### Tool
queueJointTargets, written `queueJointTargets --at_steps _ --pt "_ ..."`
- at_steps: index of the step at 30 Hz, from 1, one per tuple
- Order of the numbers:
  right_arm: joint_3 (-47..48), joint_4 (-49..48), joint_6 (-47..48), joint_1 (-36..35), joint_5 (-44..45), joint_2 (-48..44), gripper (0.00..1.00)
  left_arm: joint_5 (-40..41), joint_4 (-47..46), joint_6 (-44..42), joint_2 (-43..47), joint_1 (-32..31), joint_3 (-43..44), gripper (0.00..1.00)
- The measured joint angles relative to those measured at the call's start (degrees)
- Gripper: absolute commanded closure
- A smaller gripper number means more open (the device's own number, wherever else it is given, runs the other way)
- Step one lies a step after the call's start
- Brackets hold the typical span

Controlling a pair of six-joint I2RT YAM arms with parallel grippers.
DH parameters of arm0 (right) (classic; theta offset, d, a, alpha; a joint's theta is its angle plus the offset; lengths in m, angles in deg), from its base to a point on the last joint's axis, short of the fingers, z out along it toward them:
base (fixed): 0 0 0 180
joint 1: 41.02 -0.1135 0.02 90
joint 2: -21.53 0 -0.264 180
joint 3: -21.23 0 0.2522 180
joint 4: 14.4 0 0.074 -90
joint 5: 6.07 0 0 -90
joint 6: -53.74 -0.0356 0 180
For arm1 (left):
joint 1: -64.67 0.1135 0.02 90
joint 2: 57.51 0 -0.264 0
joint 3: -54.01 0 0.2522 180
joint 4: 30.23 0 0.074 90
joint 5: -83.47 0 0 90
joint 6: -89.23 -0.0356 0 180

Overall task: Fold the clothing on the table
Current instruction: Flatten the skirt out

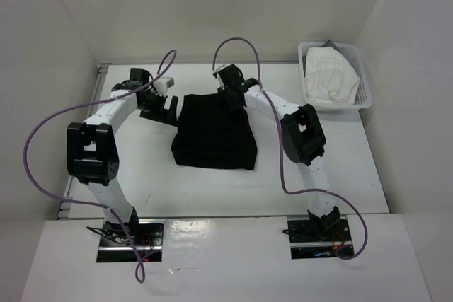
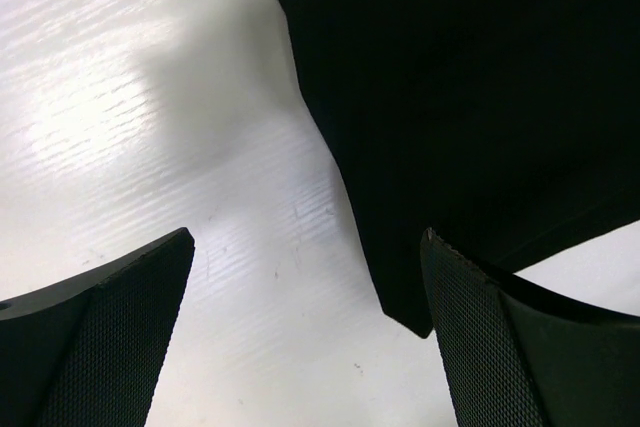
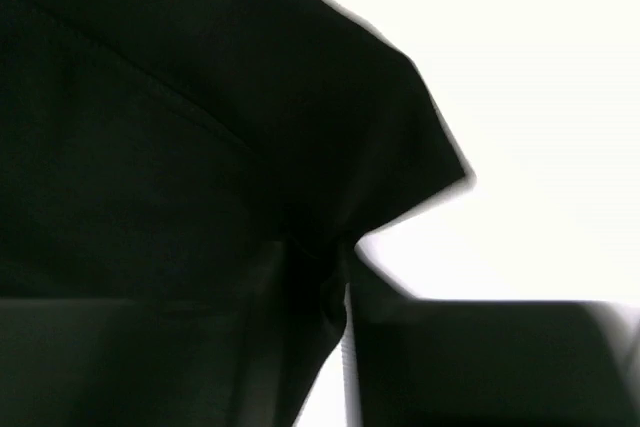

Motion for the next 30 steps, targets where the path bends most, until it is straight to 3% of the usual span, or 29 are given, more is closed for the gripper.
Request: queueJointTargets --at_steps 2,4,11,22,24,28,30 --pt "1.16 0.24 0.17 0.63 0.7 0.02 0.14 0.0 -0.11 0.0 -0.9 -0.81 0.74 0.0" --pt "2.21 0.33 0.63 1.2 0.31 -0.04 0.09 0.02 -0.2 0.07 -1.81 -1.49 1.36 0.0" --pt "2.03 0.15 0.74 2.38 -3.26 -3.56 0.09 1.38 -0.37 2.89 -5.31 -2.43 4.55 0.0" --pt "0.07 0.09 0.74 5.62 -7.56 -5.51 0.17 12.2 -2.56 10.86 -17.94 -6.21 25.07 0.0" --pt "-0.28 0.15 0.74 5.84 -7.67 -5.51 0.19 14.34 -2.08 12.13 -20.52 -8.52 28.52 0.08" --pt "-0.66 0.11 1.33 5.84 -7.89 -5.51 0.35 17.62 -1.84 13.99 -25.38 -12.79 32.94 0.3" --pt "-0.76 0.04 1.49 5.84 -7.98 -5.51 0.39 19.12 -1.46 14.8 -27.34 -14.69 34.01 0.35"
